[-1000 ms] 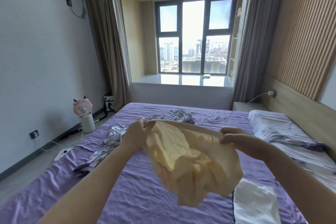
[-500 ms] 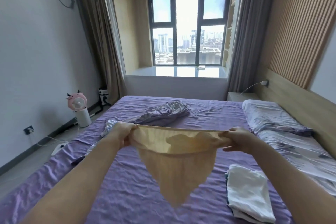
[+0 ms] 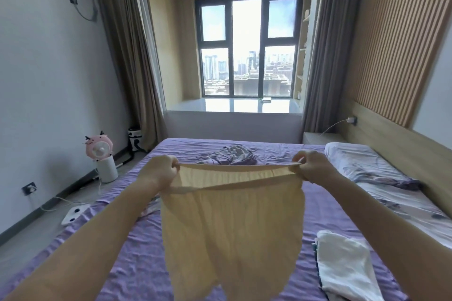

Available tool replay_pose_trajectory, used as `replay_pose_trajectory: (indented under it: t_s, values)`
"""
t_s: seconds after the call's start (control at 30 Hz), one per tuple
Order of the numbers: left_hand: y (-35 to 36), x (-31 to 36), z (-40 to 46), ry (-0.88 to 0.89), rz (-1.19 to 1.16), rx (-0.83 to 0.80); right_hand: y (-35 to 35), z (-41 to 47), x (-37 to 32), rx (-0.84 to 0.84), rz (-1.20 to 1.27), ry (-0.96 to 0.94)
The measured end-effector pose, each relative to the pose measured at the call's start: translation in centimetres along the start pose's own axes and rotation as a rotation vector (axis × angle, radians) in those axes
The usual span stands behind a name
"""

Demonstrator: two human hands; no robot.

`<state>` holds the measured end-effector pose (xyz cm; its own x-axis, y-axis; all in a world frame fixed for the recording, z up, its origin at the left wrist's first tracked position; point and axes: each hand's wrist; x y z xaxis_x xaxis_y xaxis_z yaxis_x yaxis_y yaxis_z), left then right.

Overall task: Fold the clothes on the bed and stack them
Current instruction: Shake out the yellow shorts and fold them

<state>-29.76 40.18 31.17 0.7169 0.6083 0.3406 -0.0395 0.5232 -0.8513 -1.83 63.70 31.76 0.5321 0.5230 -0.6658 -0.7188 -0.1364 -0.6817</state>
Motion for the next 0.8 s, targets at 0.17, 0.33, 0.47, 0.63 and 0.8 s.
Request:
replay_pose_trajectory:
  t_s: [0.17,0.33,0.47,0.63,0.8]
  values:
    - [-0.4,-0.2,0.3,0.011,-0.291,-0.083,2.6,-1.3,-4.9,-0.328,0.539,0.282]
    - [-1.2,-1.7,0.3,0.154,-0.245,-0.312,4.5,-2.0,-7.8,-0.522,0.718,0.305]
    - [-1.8,-3.8,1.2,0.045,-0.211,-0.124,5.2,-2.3,-8.7,-0.552,0.463,0.036]
    - [-3.2,-7.5,2.4,-0.195,-0.457,-0.118,6.0,-2.3,-6.9,-0.178,-0.552,-0.323]
    - [-4.4,-8.6,3.2,-0.348,-0.666,-0.114,5.6,-2.1,-5.8,-0.111,0.225,0.29]
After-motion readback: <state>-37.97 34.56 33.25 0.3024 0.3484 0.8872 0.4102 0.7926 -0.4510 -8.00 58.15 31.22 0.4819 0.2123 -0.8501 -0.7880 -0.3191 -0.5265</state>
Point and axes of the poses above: each hand's wrist, its own z-axis towards the middle knuckle, its own y-axis out of the palm, x = y × z, and after that the axes turned 11 degrees about x, right-handed
